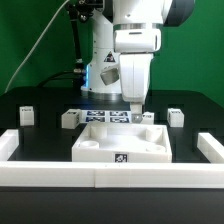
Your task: Assemble one leg
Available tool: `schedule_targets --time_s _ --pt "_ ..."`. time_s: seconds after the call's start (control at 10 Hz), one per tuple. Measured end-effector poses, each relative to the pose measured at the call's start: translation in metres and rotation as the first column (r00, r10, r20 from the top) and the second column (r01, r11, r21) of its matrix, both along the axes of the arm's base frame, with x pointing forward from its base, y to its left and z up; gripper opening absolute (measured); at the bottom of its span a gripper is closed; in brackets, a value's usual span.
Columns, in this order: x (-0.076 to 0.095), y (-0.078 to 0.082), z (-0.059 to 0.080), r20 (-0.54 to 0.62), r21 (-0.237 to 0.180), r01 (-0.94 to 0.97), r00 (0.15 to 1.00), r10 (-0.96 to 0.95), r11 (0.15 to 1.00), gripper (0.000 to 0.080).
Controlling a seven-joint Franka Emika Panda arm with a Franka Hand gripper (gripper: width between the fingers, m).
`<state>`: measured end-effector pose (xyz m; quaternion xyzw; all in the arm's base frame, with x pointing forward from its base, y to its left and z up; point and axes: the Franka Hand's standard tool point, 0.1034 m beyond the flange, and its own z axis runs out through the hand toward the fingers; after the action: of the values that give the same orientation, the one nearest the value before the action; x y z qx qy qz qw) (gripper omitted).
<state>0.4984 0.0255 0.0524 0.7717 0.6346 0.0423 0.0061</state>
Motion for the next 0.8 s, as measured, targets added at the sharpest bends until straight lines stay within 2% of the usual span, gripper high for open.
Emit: schedule_targets --time_s 0.4,0.6,0.8 --pt "-0.001 0.0 -0.002 0.002 0.0 -0.001 1.0 0.001 1.0 0.065" --pt "-0.019 -0.001 -0.021 0.002 0.005 0.001 1.0 -0.001 1.0 0.065" --pt "-0.024 -0.001 -0.029 -0.014 0.006 0.003 1.0 -0.003 1.0 0.065"
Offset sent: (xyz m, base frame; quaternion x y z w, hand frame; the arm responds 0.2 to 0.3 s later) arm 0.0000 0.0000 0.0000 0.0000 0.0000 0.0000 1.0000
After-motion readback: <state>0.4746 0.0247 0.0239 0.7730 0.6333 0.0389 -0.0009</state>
